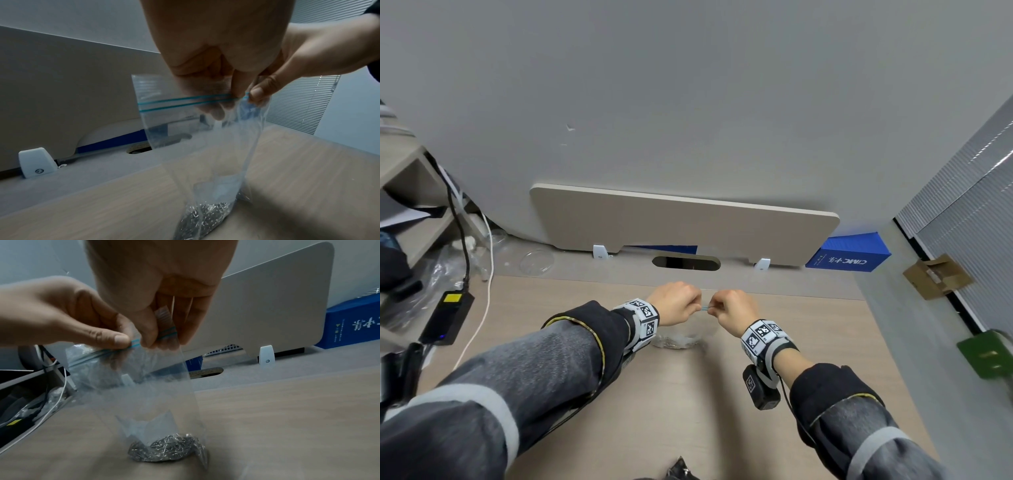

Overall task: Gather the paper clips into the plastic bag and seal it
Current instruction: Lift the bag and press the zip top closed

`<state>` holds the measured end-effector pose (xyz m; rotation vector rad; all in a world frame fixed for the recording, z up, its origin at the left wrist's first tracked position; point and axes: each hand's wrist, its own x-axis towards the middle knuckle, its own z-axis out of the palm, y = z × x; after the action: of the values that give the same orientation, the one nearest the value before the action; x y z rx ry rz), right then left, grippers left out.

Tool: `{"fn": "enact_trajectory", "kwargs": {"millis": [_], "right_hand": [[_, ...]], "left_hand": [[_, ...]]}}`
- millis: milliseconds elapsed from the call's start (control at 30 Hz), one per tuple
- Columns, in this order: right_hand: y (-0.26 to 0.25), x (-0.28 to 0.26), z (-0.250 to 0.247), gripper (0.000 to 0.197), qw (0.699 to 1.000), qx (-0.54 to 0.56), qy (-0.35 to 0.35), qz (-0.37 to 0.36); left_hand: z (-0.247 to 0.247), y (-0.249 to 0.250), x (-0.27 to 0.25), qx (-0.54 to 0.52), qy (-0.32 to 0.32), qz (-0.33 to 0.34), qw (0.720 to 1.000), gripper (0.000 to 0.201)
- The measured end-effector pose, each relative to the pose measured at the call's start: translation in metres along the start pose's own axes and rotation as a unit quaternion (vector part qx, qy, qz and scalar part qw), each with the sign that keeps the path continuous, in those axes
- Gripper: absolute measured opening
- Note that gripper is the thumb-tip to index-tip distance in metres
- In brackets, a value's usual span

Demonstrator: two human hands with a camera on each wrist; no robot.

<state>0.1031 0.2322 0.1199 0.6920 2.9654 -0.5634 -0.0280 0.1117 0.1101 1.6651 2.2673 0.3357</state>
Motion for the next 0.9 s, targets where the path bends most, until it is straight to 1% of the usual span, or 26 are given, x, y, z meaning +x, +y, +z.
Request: {"fn": "enact_trajectory", "kwargs": {"millis": [100, 200, 333, 467, 633, 900], "right_hand": [[-0.002, 0.0, -0.002, 0.014, 1.0, -0.01, 0.005, -0.004], [-0.006, 0.001, -0.001, 0.016, 1.0, -0.009, -0.014, -0.009], [-0.007, 0.001, 0.003, 0.014, 1.0, 0.001, 0.004, -0.006], [-0.004, 0.001, 0.002, 0.015, 1.0, -0.003, 0.005, 0.002], [-0.012, 0.006, -0.001, 0.018, 0.999, -0.026, -0.005, -0.027], [-0.016, 0.003, -0.001, 0.014, 0.998, -0.031, 0.019, -0.055]], "left_hand": [[-0.001, -0.001, 0.001, 0.006, -0.012, -0.002, 1.0, 0.014], [0.003, 0.0, 0.001, 0.016, -0.01, 0.007, 1.0, 0.015], [0.005, 0.003, -0.001, 0.008, 0.009, 0.023, 1.0, 0.017], [0.0, -0.005, -0.003, -0.003, 0.004, 0.012, 1.0, 0.015], [-0.001, -0.003, -0.001, 0.01, 0.014, 0.014, 1.0, 0.014], [-0.007, -0.01, -0.006, 0.005, 0.035, 0.029, 0.999, 0.02]]}}
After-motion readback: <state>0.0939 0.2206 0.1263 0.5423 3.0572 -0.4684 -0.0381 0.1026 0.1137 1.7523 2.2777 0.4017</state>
